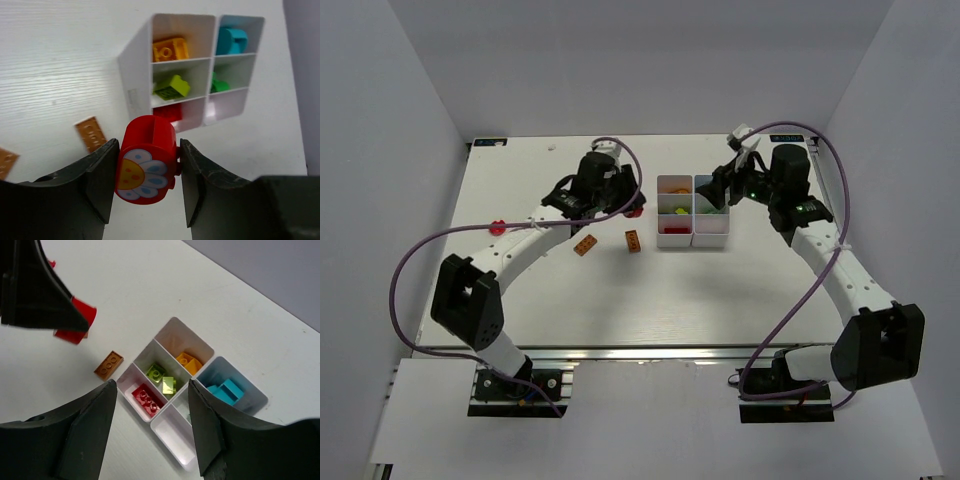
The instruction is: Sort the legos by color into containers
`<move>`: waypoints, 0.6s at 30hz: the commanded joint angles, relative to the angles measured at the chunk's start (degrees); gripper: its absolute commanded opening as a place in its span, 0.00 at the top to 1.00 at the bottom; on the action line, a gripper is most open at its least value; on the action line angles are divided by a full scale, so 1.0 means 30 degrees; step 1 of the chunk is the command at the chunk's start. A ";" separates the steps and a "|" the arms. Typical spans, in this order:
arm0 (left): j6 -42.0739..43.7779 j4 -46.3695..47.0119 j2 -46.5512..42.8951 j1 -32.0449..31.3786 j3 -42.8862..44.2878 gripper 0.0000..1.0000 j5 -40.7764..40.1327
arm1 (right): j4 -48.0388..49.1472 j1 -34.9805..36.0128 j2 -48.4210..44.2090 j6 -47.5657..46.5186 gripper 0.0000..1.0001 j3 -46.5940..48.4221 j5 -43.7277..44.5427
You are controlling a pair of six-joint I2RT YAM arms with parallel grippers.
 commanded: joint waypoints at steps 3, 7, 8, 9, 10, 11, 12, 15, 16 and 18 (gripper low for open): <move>0.0438 0.1994 0.0830 -0.0997 0.0932 0.95 0.1892 | 0.1275 -0.0862 -0.1231 0.0851 0.36 -0.0198 0.0205; 0.0787 0.1963 0.2031 -0.1786 0.2046 0.93 0.1163 | 0.1538 -0.1389 -0.1642 0.1202 0.36 -0.0754 0.0176; 0.0876 0.2195 0.2323 -0.2166 0.1932 0.93 0.0493 | 0.1568 -0.1448 -0.1701 0.1348 0.36 -0.0842 0.0118; 0.0906 0.3184 0.2413 -0.2343 0.1670 0.93 0.0399 | 0.1568 -0.1536 -0.1817 0.1437 0.36 -0.1017 0.0088; 0.0878 0.3948 0.2501 -0.2490 0.1000 0.93 -0.0269 | 0.1568 -0.1653 -0.1876 0.1495 0.36 -0.1106 0.0059; 0.0935 0.4767 0.2618 -0.2840 0.0616 0.93 -0.0595 | 0.1626 -0.1712 -0.1906 0.1525 0.36 -0.1194 0.0029; 0.0936 0.6023 0.2735 -0.3017 0.0322 0.93 -0.0888 | 0.1627 -0.1742 -0.2051 0.1525 0.36 -0.1310 0.0000; 0.0936 0.8166 0.3552 -0.3574 0.0085 0.93 -0.1358 | 0.1569 -0.1946 -0.2286 0.1496 0.36 -0.1516 -0.0088; 0.1139 0.8580 0.3789 -0.3692 0.0085 0.93 -0.1418 | 0.1568 -0.2034 -0.2345 0.1525 0.36 -0.1662 -0.0117; 0.1520 0.9545 0.4257 -0.4101 0.0115 0.94 -0.1884 | 0.1597 -0.2122 -0.2491 0.1525 0.36 -0.1780 -0.0147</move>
